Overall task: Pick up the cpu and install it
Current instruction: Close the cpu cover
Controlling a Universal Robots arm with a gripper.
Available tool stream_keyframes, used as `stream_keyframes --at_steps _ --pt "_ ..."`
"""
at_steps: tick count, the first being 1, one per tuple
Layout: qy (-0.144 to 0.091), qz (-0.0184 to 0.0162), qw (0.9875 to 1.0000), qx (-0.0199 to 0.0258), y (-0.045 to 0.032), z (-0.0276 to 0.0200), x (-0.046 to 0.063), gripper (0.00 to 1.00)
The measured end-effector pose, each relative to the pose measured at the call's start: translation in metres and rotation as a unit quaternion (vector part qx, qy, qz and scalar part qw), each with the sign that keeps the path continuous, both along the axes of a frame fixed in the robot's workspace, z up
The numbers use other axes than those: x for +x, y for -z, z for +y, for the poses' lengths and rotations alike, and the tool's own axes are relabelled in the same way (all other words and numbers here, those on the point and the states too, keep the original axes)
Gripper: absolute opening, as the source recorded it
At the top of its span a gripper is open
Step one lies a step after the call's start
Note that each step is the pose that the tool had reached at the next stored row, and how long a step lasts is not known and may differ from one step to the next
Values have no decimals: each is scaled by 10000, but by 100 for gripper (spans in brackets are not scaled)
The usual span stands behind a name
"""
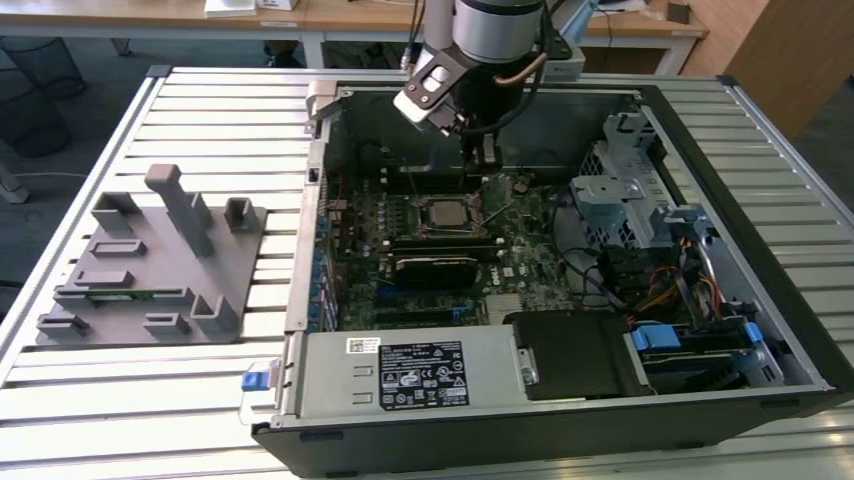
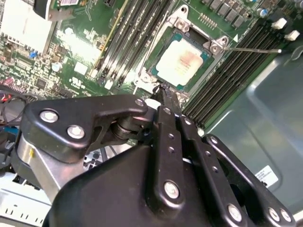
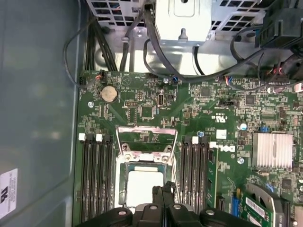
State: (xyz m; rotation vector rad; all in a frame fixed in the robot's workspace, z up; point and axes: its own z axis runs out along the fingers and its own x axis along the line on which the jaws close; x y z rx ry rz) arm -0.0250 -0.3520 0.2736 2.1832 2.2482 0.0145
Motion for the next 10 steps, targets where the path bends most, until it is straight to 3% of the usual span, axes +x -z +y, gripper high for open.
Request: stream_keyframes --at_steps 10 --pt "0 0 10000 1 -17 0 31 11"
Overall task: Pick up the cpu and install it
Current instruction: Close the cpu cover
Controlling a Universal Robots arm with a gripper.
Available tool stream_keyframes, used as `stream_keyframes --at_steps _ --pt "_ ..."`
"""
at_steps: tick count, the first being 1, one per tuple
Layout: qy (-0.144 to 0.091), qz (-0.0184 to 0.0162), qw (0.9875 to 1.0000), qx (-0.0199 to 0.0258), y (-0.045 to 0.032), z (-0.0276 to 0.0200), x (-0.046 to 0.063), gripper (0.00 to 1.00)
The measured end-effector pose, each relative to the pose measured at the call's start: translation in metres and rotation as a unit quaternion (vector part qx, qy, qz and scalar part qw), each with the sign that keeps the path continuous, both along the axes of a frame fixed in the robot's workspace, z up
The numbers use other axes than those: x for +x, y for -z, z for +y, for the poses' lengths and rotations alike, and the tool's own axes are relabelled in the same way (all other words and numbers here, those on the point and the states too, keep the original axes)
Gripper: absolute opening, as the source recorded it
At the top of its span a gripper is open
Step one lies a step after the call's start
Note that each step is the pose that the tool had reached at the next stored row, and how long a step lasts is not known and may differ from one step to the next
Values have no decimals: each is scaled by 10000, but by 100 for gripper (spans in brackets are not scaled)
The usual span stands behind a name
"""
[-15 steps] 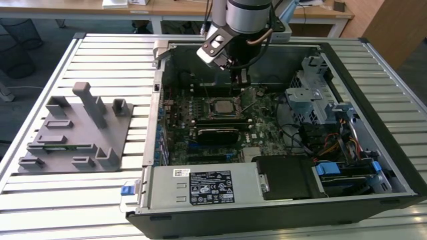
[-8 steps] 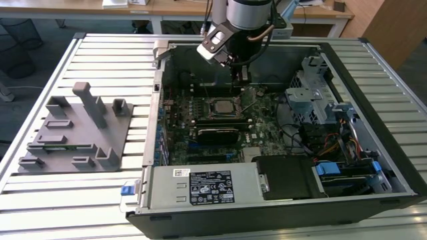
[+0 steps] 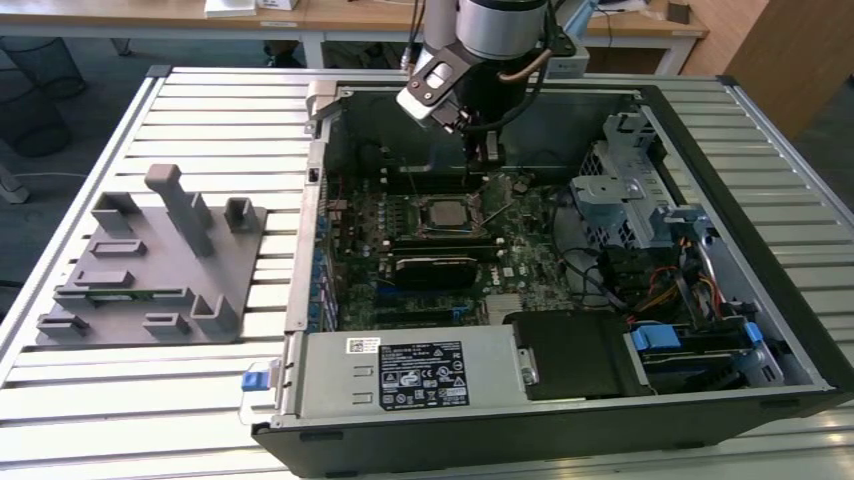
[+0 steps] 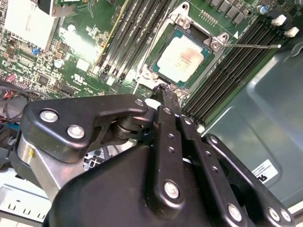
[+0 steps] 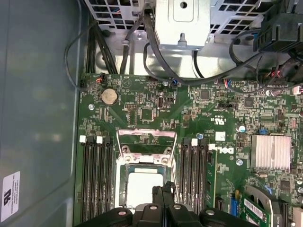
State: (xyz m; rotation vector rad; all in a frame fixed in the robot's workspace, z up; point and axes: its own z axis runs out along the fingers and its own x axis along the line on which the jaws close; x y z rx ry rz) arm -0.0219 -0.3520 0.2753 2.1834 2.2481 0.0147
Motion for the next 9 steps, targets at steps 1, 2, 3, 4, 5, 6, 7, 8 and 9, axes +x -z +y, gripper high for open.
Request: stream_keyframes --at_steps 1,2,3,4,5,6,7,8,9 --pt "0 0 10000 0 0 0 5 11" --pt "0 0 10000 0 0 0 9 11" --pt "1 0 10000 0 0 0 10 11" --pt "0 0 10000 0 0 0 13 11" --pt "0 0 10000 0 0 0 18 11" --pt "0 0 10000 0 0 0 23 11" --pt "0 0 10000 0 0 0 28 11" --pt "0 0 10000 0 0 0 33 11" --pt "0 0 10000 0 0 0 38 11"
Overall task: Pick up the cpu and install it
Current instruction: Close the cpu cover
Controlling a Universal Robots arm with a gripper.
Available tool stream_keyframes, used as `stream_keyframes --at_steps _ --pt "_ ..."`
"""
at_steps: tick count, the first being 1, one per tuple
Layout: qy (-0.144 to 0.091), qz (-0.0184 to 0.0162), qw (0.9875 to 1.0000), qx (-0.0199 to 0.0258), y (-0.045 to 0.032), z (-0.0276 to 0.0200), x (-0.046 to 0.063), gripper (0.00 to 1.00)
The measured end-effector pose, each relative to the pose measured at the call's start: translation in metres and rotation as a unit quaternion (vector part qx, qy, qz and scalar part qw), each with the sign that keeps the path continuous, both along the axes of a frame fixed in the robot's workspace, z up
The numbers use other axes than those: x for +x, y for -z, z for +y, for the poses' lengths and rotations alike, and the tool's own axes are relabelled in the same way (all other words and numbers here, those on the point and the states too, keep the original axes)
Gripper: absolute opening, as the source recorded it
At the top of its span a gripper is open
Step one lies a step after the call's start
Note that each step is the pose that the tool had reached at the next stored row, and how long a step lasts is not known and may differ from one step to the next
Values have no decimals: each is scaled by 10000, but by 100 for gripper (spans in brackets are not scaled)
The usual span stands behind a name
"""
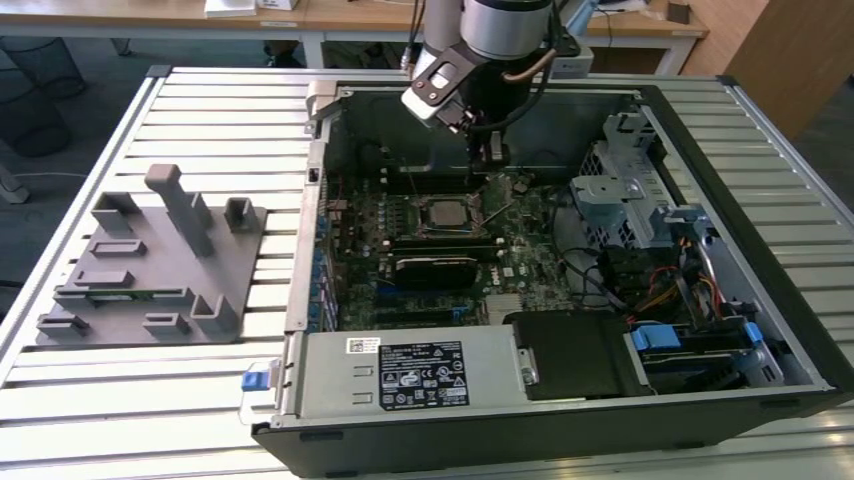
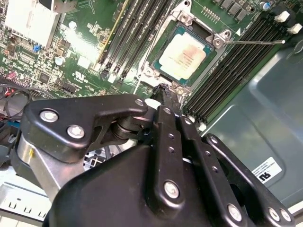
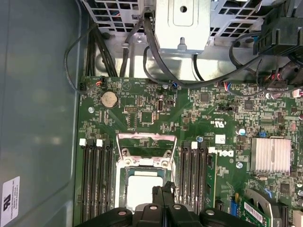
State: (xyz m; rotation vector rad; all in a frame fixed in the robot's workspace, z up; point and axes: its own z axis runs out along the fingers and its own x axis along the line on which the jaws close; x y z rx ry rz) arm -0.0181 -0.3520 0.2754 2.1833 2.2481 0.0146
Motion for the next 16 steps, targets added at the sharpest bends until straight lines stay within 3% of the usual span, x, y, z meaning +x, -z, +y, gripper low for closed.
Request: stream_keyframes --at_steps 16 --pt "0 0 10000 0 0 0 88 11"
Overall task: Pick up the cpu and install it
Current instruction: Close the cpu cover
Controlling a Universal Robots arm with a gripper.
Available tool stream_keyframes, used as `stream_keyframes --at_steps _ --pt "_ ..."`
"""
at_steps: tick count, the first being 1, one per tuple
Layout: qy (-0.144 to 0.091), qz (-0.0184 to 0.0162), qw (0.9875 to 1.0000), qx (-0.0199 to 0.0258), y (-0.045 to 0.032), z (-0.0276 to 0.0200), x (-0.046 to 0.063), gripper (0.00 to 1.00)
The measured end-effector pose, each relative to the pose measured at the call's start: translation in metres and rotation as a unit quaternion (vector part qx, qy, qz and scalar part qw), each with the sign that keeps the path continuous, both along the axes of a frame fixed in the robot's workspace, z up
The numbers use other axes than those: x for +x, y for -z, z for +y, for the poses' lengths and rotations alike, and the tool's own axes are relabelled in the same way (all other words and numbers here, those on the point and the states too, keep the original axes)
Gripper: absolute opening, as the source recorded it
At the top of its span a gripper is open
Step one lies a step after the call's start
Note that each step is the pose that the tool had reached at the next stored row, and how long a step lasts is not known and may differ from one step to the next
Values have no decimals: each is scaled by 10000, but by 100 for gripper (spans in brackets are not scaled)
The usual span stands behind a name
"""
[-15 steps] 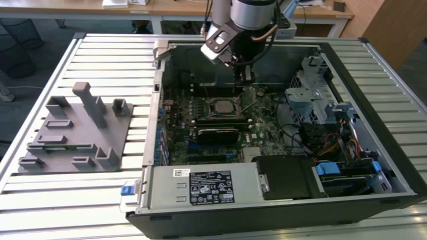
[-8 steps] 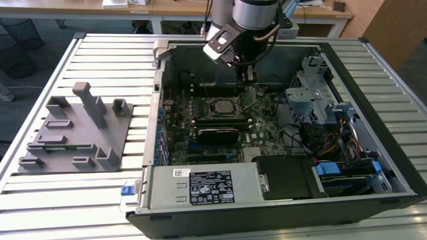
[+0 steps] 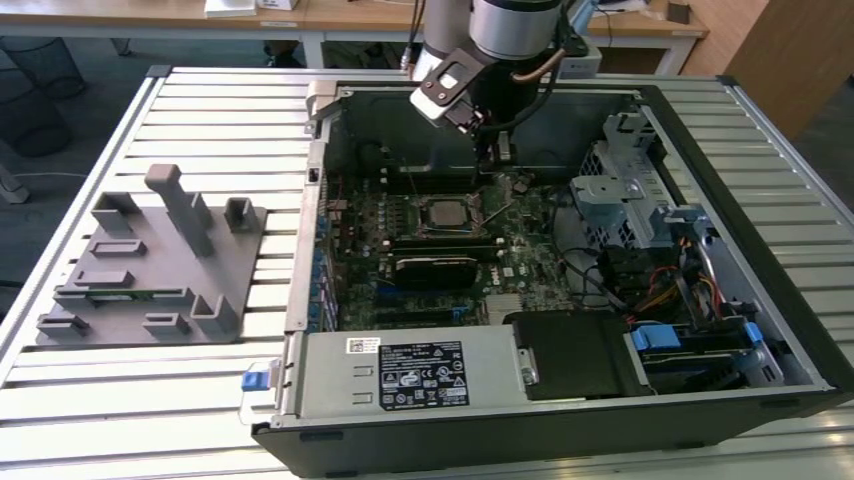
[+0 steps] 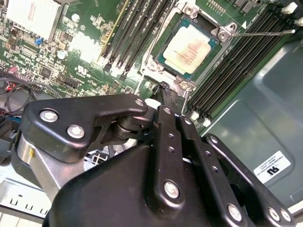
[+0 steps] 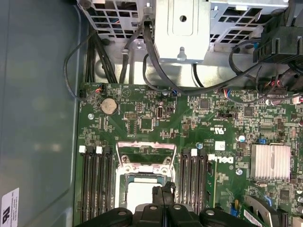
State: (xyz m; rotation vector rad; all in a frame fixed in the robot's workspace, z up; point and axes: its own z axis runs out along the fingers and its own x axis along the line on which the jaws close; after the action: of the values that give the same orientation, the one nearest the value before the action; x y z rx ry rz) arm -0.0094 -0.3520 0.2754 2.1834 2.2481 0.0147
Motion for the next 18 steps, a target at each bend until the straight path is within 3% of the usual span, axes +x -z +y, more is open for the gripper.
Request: stream_keyframes --at_steps 18 --pt "-1 0 10000 0 7 0 205 11"
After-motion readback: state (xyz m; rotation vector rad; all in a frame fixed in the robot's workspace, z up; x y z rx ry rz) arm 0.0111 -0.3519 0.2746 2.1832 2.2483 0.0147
